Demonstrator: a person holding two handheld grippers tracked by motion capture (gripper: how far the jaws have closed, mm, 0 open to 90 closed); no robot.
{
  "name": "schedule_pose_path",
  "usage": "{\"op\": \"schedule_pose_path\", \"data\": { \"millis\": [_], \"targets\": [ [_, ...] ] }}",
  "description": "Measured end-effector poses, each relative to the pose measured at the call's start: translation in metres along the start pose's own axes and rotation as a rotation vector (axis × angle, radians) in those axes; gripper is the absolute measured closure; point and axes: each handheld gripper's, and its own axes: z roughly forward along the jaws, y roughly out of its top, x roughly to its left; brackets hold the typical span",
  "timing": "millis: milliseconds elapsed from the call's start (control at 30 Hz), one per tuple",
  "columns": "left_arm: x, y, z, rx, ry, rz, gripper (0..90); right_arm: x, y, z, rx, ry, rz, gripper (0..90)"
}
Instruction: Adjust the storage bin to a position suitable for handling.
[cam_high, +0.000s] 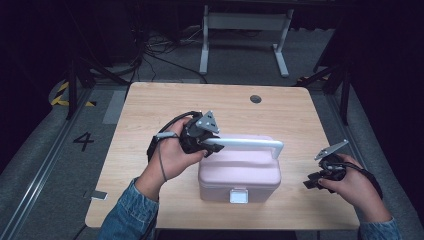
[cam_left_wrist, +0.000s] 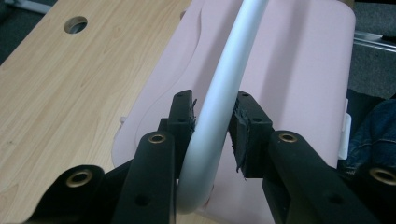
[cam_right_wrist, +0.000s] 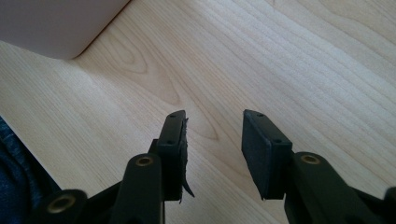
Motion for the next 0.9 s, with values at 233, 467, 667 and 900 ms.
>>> {"op": "schedule_pose_path", "data": {
  "millis": [233, 467, 667, 900],
  "targets": [
    [0.003, 0.003, -0.003, -0.01, -0.023, -0.017, 73.0, 0.001, 0.0, -0.002, -0.007, 0.001, -0.002, 61.0],
    [0.011, 0.009, -0.01, -0.033, -0.053, -0.055, 72.3, 0.003, 0.001, -0.006, -0.032, 0.011, -0.009, 60.6],
    [0.02, 0.013, -0.015, -0.056, -0.062, -0.091, 71.5, 0.009, 0.004, -0.016, -0.076, 0.017, -0.022, 61.9],
    [0.026, 0.016, -0.017, -0.052, -0.063, -0.113, 71.2, 0.024, 0.01, -0.035, -0.163, 0.024, -0.061, 73.7]
  ]
}}
